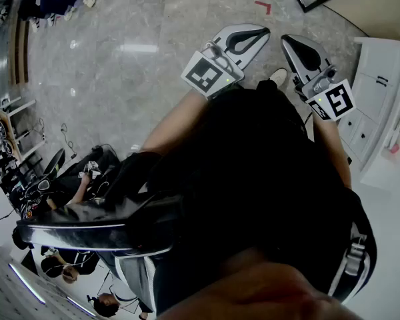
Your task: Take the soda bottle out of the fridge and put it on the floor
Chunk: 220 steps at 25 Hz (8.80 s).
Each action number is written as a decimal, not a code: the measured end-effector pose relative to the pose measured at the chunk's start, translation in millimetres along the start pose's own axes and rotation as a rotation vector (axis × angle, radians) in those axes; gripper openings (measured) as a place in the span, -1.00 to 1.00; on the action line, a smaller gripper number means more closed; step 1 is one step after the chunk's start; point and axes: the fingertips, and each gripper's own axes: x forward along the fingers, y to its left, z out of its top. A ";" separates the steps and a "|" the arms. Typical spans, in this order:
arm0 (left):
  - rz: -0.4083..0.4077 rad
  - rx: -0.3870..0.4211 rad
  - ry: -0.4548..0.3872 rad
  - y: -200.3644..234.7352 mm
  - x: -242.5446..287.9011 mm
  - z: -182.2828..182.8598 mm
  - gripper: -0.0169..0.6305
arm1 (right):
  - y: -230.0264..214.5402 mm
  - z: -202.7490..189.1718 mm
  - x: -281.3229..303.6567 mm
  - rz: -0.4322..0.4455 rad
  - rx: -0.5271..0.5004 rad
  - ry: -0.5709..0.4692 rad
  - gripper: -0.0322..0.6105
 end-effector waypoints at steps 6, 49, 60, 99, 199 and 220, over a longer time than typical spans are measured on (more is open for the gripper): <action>0.011 0.023 -0.016 -2.2 -0.2 6.6 -0.94 | -2.9 4.0 -0.8 -0.010 -0.011 0.000 -0.87; 0.043 0.003 -0.014 46.3 138.0 1.1 -0.94 | -153.6 20.3 -21.2 0.001 0.023 -0.061 -0.86; -0.057 0.023 -0.027 202.2 128.5 7.8 -0.94 | -213.8 9.9 119.2 -0.079 0.005 -0.007 -0.86; 0.247 -0.019 0.105 527.1 378.9 -81.3 -0.94 | -645.7 -87.0 300.9 -0.198 0.044 0.109 -0.86; 0.383 -0.015 0.071 472.9 289.7 -225.6 -0.94 | -557.1 -230.5 241.9 -0.127 -0.008 0.078 -0.01; 0.389 -0.117 0.217 555.0 250.3 -580.5 -0.94 | -609.7 -618.5 259.6 -0.290 0.115 0.259 -0.02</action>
